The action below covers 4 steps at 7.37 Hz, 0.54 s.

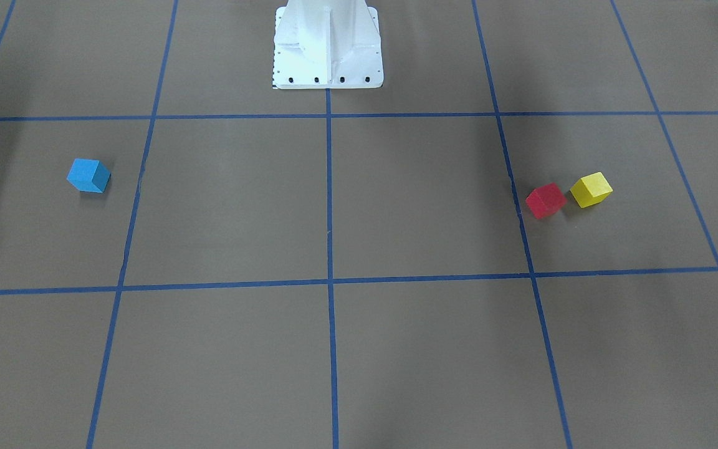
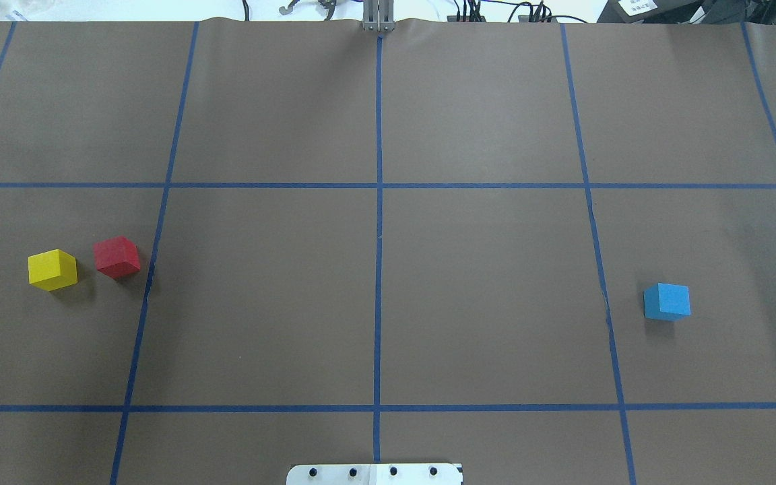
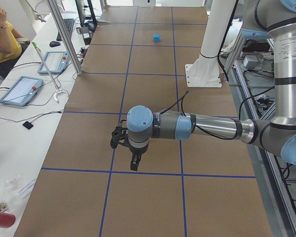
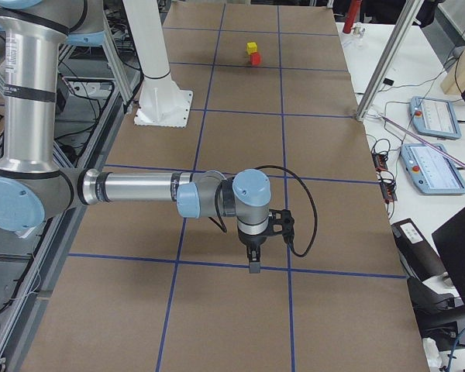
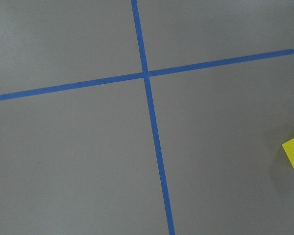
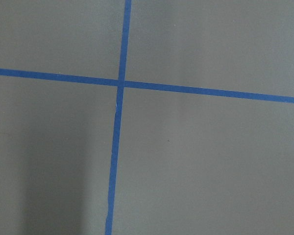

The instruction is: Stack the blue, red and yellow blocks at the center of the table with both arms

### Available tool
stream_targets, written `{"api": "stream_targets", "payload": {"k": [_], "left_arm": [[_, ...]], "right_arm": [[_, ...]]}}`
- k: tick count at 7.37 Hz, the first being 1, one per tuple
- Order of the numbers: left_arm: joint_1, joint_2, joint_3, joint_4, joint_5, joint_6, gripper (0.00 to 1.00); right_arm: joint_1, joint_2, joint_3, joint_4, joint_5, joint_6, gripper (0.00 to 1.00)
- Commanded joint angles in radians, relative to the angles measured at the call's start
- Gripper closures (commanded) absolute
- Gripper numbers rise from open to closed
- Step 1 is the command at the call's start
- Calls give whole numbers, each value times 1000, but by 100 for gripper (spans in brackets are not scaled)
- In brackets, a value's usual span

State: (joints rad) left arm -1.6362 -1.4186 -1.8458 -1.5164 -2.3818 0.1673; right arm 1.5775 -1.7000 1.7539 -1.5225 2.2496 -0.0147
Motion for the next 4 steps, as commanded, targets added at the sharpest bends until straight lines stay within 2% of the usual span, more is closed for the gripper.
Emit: {"api": "stream_targets", "payload": {"k": [1,2,4], "left_arm": [[-4,10,-41,1,3,-5,0],[-4,6,-47,1,19,-5,0],[-1,-8,-65,-10,148,-8,0]], "right_arm": [[1,2,27,-1,74,2,0],[1,0,29,1,77,2,0],[-1,0,35,2,79,2,0]]}}
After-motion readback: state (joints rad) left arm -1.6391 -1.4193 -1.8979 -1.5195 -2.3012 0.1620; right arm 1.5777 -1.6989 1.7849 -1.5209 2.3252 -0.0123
